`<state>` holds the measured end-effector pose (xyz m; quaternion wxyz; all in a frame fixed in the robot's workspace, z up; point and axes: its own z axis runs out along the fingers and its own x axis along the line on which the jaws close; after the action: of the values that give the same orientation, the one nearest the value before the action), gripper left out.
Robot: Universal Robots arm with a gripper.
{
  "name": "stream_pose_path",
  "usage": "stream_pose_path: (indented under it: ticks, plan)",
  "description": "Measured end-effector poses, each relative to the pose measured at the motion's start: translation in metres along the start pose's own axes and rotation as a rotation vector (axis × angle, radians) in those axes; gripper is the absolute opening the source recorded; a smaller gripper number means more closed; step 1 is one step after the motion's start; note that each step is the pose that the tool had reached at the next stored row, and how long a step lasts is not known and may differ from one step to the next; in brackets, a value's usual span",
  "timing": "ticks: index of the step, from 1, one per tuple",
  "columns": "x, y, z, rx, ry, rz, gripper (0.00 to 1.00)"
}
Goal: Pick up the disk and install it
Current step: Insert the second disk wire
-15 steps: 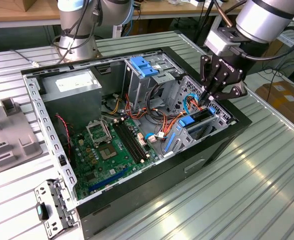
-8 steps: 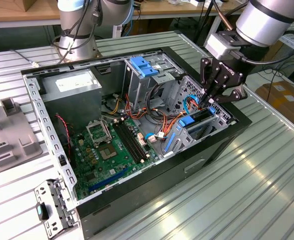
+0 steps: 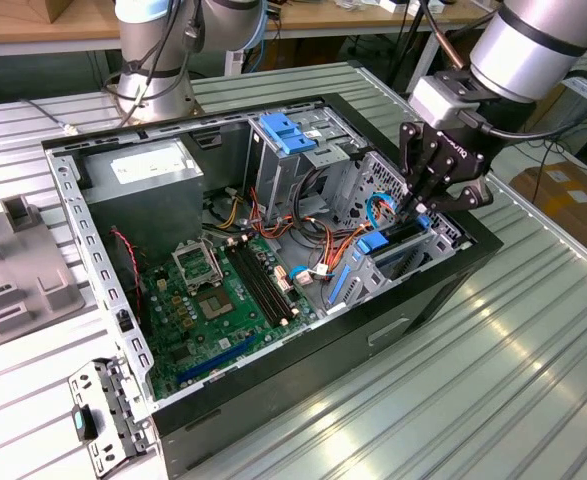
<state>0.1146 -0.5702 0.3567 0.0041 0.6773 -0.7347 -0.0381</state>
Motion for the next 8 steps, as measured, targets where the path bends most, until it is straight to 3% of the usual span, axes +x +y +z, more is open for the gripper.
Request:
stream_pose_path:
  ticks: [8]
  plan:
    - [0.0008,0.0002,0.004,0.0,0.0,0.0,0.16]
